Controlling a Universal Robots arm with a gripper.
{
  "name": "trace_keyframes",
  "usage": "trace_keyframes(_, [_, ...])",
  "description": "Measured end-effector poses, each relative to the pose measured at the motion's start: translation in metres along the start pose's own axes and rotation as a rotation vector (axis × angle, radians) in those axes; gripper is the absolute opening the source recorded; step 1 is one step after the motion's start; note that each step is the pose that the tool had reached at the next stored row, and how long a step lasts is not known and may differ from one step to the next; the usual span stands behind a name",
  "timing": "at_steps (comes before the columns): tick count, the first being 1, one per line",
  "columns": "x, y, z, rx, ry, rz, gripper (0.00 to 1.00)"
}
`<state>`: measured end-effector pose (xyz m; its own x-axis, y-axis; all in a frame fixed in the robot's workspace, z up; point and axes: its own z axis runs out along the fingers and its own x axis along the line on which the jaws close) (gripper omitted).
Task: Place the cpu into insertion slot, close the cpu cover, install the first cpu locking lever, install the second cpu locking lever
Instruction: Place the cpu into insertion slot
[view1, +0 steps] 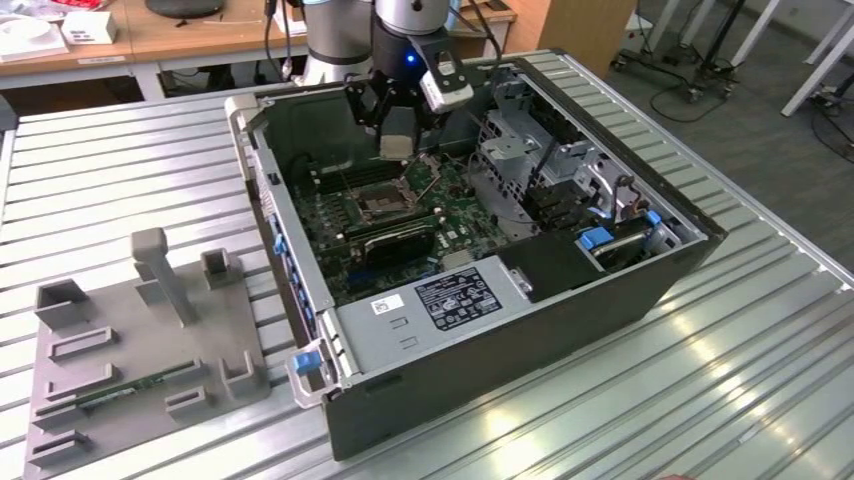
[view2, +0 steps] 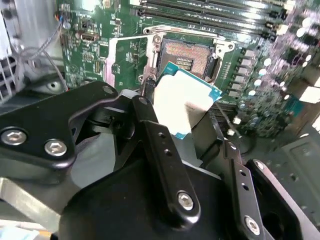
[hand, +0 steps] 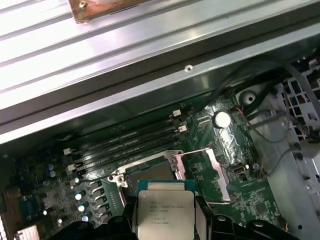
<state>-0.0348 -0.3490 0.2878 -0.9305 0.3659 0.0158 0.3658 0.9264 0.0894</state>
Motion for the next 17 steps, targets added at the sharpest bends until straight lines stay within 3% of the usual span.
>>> trace_keyframes(17, [-0.0001,-0.0004,0.0045,-0.0049,-0.0276,0.307,0.54])
